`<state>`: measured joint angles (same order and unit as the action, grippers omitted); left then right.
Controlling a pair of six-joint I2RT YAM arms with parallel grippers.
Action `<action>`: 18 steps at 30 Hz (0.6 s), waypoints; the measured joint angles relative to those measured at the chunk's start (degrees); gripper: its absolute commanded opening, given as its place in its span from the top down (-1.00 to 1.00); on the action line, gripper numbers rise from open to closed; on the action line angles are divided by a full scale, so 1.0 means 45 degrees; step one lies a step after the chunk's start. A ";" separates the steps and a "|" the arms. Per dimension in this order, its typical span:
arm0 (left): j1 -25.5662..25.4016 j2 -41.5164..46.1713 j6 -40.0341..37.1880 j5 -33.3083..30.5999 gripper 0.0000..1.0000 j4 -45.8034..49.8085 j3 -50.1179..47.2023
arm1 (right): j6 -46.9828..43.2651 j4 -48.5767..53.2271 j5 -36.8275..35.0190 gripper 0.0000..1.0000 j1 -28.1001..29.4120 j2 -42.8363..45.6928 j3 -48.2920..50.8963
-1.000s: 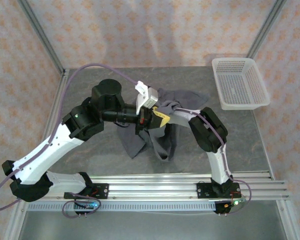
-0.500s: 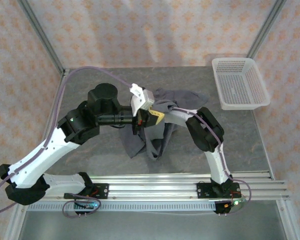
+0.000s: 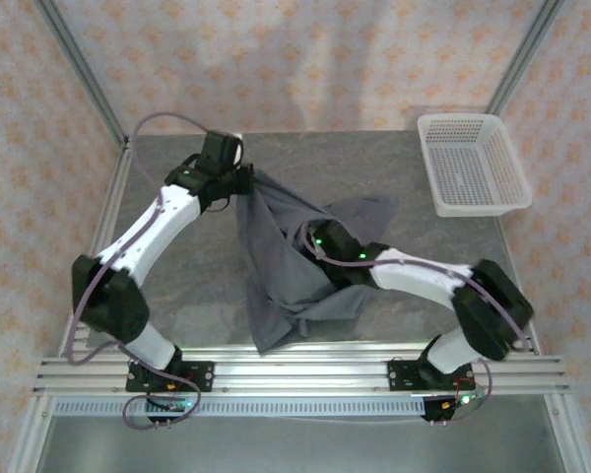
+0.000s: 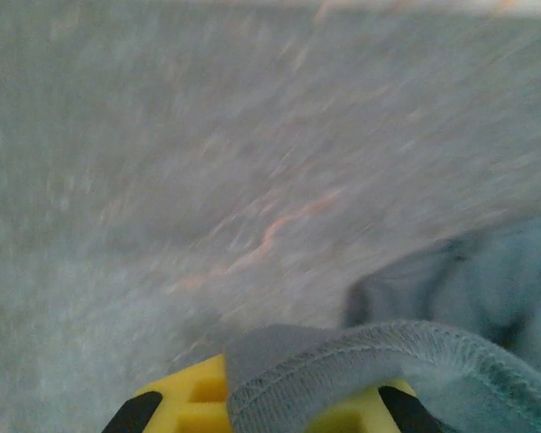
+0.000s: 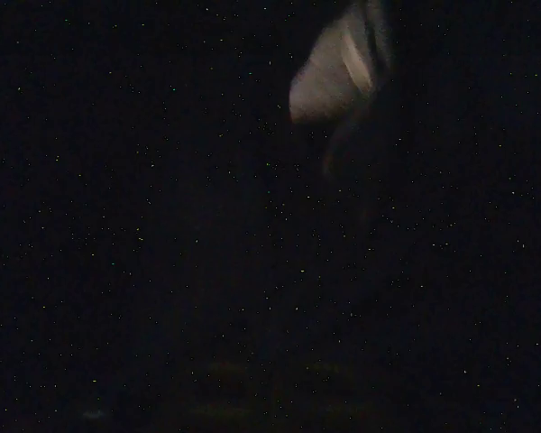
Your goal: Fold the inside-out t-shirt
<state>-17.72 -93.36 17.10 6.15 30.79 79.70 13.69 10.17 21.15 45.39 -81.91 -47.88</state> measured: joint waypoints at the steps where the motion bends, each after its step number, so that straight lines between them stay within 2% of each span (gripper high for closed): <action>1: 0.0121 -0.0243 0.0165 0.0102 1.00 -0.0233 -0.0602 | 0.0058 -0.0180 0.0087 1.00 -0.0053 0.0481 -0.0005; 5: 0.0155 -0.0593 0.0918 0.0539 1.00 -0.0675 -0.3123 | 0.0432 -0.0937 0.0131 1.00 -0.0675 0.1914 -0.0325; 11: 0.0092 -0.0607 0.1593 0.0719 0.97 -0.1409 -0.4507 | 0.1656 -0.2118 0.0865 1.00 -0.2016 0.2599 -0.1010; 13: 0.0121 -0.0607 0.1710 0.0690 0.68 -0.1496 -0.4750 | 0.2273 -0.2633 0.1083 1.00 -0.2438 0.2691 -0.1326; 16: 0.0350 -0.0549 0.1914 0.0782 -0.20 -0.1467 -0.4857 | 0.3177 -0.3638 0.1307 1.00 -0.2914 0.3084 -0.1574; 17: 0.0471 -0.0398 0.1914 0.0860 -0.45 -0.1452 -0.4857 | 0.3410 -0.3852 0.1307 1.00 -0.2968 0.3152 -0.1690; 18: 0.0554 -0.0092 0.1909 0.0923 -0.57 -0.1394 -0.4852 | 0.3628 -0.4041 0.1297 1.00 -0.2968 0.3172 -0.1787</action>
<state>-15.22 -93.78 25.69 10.31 24.51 57.87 30.02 -8.01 26.98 32.03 -67.64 -55.92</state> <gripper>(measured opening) 0.625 0.046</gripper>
